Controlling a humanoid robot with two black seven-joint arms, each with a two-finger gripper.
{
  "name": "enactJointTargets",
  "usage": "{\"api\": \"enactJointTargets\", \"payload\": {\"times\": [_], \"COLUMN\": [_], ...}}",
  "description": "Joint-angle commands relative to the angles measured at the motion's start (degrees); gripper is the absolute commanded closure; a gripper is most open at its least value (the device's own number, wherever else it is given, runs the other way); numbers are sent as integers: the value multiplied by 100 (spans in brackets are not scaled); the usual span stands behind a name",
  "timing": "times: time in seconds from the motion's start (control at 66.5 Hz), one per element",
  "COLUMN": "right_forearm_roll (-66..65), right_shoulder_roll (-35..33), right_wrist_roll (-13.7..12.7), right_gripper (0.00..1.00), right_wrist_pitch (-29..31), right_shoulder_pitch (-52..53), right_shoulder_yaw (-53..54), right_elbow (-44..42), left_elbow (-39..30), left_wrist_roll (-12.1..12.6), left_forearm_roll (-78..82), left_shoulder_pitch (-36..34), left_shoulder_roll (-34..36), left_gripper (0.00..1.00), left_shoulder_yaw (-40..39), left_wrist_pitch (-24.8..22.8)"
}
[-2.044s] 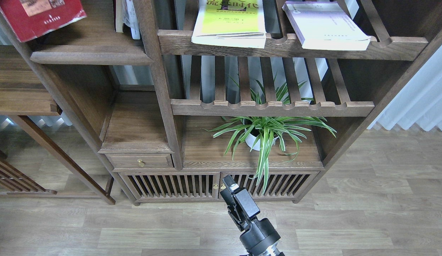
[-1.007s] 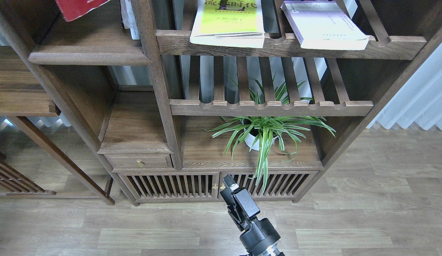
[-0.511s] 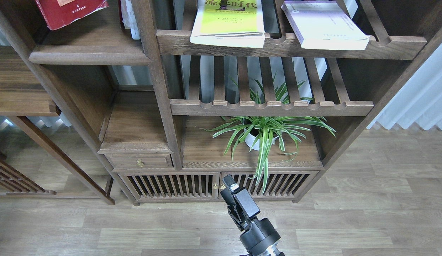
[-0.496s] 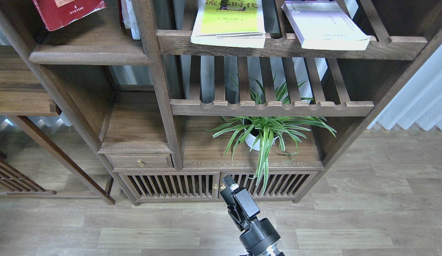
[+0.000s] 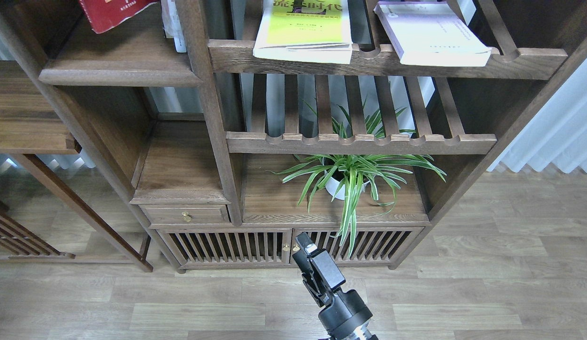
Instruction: Organize books on shelf
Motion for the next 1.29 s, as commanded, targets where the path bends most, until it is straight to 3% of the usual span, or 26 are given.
{"api": "enactJointTargets", "payload": {"times": [0.0, 0.15, 0.406, 0.737, 1.278], "right_forearm_roll": [0, 0, 0, 0, 0], "right_shoulder_roll": [0, 0, 0, 0, 0], "right_wrist_roll": [0, 0, 0, 0, 9], "right_gripper": [1, 1, 1, 1, 1], "right_wrist_pitch": [0, 0, 0, 0, 0], "right_shoulder_pitch": [0, 0, 0, 0, 0], "right_shoulder_yaw": [0, 0, 0, 0, 0], "right_elbow": [0, 0, 0, 9, 18], "left_elbow": [290, 703, 1002, 1239, 1239], "left_wrist_roll": [-82, -364, -390, -759, -742], "left_forearm_roll": [94, 94, 199, 208, 208], "left_shoulder_pitch": [-196, -380, -381, -275, -47], "left_shoulder_roll": [-138, -340, -525, -868, -973], "left_gripper": [96, 96, 96, 96, 91], "left_shoulder_yaw": [1, 27, 62, 80, 53], "left_wrist_pitch": [0, 0, 0, 0, 0]}}
